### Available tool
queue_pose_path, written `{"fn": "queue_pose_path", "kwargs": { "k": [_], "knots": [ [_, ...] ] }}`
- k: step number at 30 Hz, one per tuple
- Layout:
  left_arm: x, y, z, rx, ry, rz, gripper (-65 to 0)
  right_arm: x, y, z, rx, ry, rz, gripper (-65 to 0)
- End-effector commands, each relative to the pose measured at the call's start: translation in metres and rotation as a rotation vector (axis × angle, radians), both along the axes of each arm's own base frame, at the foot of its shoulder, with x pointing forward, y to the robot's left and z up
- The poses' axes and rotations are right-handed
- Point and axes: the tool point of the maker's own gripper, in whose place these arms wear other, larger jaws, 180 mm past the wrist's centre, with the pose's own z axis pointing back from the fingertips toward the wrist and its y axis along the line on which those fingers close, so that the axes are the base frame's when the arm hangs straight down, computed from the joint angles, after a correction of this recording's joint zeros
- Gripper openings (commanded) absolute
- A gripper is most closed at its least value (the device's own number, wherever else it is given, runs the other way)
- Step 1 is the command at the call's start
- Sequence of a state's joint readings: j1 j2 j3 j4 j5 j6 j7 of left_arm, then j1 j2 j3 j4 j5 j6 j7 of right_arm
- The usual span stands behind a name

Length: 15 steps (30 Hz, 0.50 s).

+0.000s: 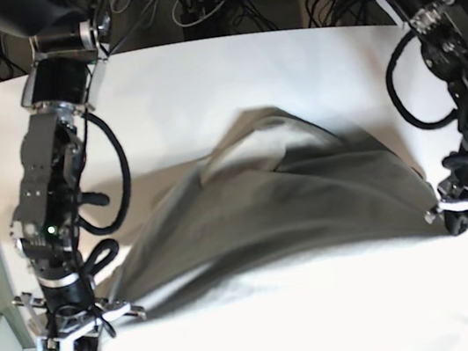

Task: Layout the t-shirt on the table in an organized manner, then fold the t-shirt properly
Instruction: 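Lift the shirt with both grippers and spread it across the table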

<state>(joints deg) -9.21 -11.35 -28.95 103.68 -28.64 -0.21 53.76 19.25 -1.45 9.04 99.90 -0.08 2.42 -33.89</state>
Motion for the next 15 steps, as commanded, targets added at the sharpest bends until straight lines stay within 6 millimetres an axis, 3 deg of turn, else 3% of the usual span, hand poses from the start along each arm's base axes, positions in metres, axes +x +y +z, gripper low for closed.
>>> {"fn": "queue_pose_path", "kwargs": {
  "k": [1, 10, 12, 15],
  "knots": [
    [0.009, 0.010, 0.025, 0.028, -0.075, 0.016, -63.7, 0.007, -0.008, 0.030, -0.011, -0.094, -0.028, -65.0],
    [0.051, 0.025, 0.039, -0.034, -0.090, 0.042, -63.6, 0.030, -0.024, 0.035, -0.044, -0.069, -0.036, -65.0],
    [0.061, 0.026, 0.038, -0.063, -0.085, 0.042, -63.6, 0.033, -0.025, 0.025, -0.051, -0.039, -0.032, -64.8],
    [0.075, 0.030, 0.034, -0.096, -0.064, 0.049, -63.2, 0.039, -0.024, 0.002, -0.048, 0.025, -0.024, -59.3]
  ]
}}
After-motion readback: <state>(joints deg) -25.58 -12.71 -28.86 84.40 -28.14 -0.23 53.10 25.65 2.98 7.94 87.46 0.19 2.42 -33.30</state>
